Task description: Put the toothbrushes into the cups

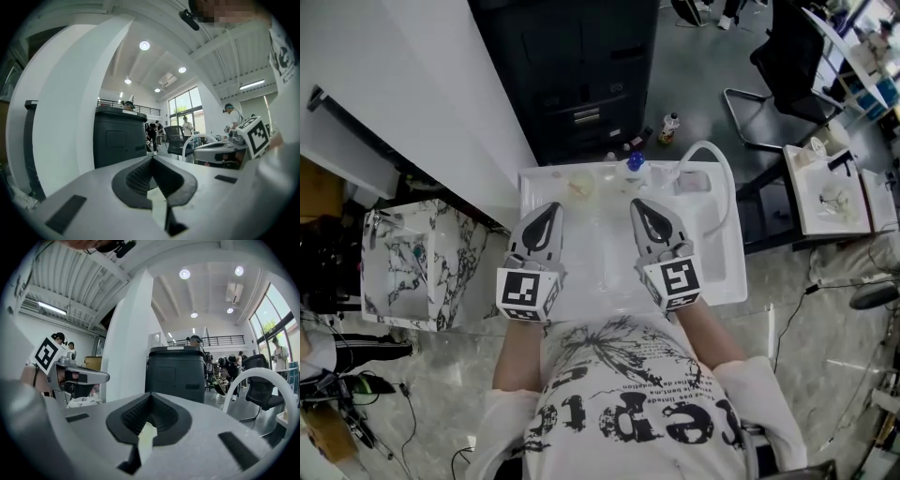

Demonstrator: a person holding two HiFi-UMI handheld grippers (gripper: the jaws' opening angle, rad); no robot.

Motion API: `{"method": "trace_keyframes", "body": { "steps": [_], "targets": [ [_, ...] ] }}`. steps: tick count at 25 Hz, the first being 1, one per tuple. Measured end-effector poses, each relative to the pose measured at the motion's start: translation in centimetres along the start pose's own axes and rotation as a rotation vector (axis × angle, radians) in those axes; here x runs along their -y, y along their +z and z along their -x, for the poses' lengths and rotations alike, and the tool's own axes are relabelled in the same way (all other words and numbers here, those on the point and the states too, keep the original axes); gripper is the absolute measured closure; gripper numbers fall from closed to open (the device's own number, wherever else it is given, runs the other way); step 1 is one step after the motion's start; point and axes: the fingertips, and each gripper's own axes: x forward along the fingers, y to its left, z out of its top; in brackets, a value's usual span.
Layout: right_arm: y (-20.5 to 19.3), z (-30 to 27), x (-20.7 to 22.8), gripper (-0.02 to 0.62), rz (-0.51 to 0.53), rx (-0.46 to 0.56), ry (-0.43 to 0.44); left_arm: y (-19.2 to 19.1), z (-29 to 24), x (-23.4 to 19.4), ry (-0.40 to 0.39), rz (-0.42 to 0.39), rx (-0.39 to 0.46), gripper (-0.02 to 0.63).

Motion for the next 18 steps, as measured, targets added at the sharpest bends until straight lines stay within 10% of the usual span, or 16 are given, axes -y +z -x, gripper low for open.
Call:
{"method": "trace_keyframes", "body": {
  "steps": [18],
  "targets": [
    [1.01, 0.04, -1.02, 0.604, 0.003, 0.029, 0.021, 0.47, 0.64, -0.62, 0.018, 0.006, -0.007, 0.595]
  ]
}}
